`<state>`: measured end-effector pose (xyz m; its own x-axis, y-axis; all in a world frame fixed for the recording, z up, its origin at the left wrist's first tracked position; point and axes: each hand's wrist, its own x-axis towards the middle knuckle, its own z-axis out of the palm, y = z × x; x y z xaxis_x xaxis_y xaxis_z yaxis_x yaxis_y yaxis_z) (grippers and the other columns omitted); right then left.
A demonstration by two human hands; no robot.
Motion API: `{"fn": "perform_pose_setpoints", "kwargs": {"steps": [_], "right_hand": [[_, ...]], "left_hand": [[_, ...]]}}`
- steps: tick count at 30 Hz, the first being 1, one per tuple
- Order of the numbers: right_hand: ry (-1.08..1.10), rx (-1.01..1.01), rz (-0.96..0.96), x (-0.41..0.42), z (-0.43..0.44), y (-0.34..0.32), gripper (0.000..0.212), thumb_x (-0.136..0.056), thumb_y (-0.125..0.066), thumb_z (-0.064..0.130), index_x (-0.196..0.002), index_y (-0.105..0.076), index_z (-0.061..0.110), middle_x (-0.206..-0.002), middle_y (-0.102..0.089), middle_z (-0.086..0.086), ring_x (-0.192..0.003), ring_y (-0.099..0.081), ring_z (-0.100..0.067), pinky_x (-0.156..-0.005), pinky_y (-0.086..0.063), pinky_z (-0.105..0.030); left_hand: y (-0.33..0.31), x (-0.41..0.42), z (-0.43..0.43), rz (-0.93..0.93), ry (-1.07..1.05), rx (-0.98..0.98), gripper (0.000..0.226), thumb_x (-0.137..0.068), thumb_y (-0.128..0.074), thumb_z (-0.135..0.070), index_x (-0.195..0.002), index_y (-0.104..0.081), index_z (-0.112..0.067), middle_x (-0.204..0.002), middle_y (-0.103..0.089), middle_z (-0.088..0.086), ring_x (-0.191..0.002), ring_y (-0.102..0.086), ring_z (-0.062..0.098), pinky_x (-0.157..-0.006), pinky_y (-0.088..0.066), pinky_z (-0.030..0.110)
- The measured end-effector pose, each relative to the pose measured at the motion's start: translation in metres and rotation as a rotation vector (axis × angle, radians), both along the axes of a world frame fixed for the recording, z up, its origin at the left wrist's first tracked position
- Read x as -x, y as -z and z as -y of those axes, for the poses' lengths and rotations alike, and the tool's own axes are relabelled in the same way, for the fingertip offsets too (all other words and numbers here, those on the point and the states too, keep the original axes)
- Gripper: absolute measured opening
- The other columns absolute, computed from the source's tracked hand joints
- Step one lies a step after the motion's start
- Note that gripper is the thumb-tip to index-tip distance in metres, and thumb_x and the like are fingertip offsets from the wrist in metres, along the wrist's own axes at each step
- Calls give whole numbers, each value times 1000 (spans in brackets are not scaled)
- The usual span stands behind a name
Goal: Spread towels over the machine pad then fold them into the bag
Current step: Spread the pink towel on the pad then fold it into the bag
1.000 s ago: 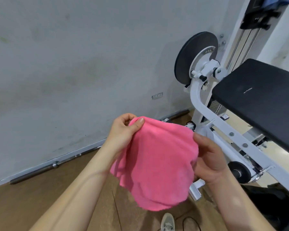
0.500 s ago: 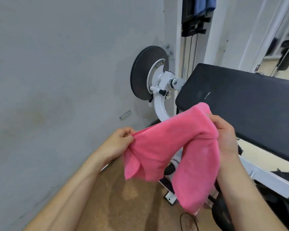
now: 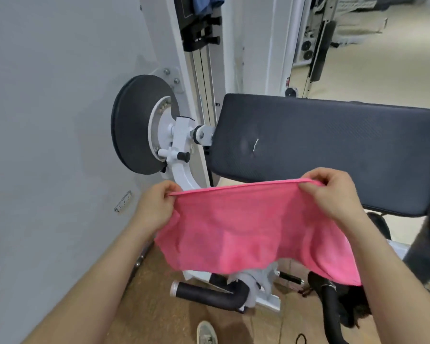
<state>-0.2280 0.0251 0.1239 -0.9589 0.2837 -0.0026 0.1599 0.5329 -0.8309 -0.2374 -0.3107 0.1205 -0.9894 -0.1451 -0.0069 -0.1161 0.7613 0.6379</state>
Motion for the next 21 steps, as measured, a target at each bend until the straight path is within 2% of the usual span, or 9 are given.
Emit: {"fn": "perform_pose_setpoints", "kwargs": {"steps": [2, 4, 8, 11, 13, 16, 19, 21], "right_hand": [[105, -151, 11, 15, 5, 2, 6, -82, -68, 19, -77, -71, 22, -80, -71, 2, -86, -65, -24, -79, -50, -34], [185, -257, 27, 27, 9, -2, 7, -81, -64, 20, -77, -69, 24, -82, -71, -1, -90, -65, -28, -80, -50, -36], [310, -373, 77, 45, 2, -10, 13, -81, -59, 28, -80, -69, 21, -88, -71, -6, -92, -61, -35, -85, -48, -41], [367, -445, 96, 63, -9, -11, 21, -82, -53, 32, -80, -68, 18, -84, -69, -4, -86, -55, -32, -91, -38, -44], [404, -483, 88, 79, -19, -9, 20, -85, -51, 31, -82, -68, 20, -87, -69, -2, -90, -55, -32, -93, -32, -45], [438, -555, 53, 107, -39, -2, 23, -86, -48, 29, -92, -69, 22, -97, -70, -5, -100, -56, -35, -92, -31, -48], [438, -611, 43, 142, -61, 3, 29, -88, -46, 28, -104, -69, 20, -102, -66, -12, -104, -53, -38, -91, -32, -49], [437, -641, 26, 166, -74, 5, 31, -90, -46, 29, -108, -68, 18, -100, -63, -15, -104, -51, -39, -88, -32, -48]], "left_hand": [[10, 20, 6, 7, 109, 165, 38, -83, -44, 6, -95, -66, -23, -88, -66, -11, -89, -60, 20, -70, -40, 28], [20, 43, 15, 1, 171, 212, 40, -83, -45, 3, -102, -65, -25, -98, -70, -4, -94, -63, 24, -70, -43, 32], [29, 87, 21, -33, 227, 197, 18, -95, -52, -18, -98, -68, -23, -94, -71, 0, -90, -62, 24, -69, -43, 34], [29, 118, 10, -125, 271, 245, 28, -89, -46, -4, -98, -69, -19, -91, -70, 4, -89, -62, 29, -68, -47, 39], [26, 140, -2, -196, 273, 256, 36, -86, -43, -1, -103, -69, -21, -91, -70, 6, -90, -60, 30, -66, -46, 39], [18, 173, -25, -255, 239, 244, 25, -95, -45, -15, -108, -66, -21, -94, -70, 7, -92, -61, 33, -68, -47, 40], [14, 204, -48, -245, 157, 206, 23, -97, -47, -21, -108, -66, -21, -99, -71, 7, -93, -61, 34, -71, -44, 38], [13, 228, -63, -231, 124, 171, 26, -95, -45, -16, -108, -66, -22, -100, -71, 6, -95, -62, 33, -78, -47, 40]]}}
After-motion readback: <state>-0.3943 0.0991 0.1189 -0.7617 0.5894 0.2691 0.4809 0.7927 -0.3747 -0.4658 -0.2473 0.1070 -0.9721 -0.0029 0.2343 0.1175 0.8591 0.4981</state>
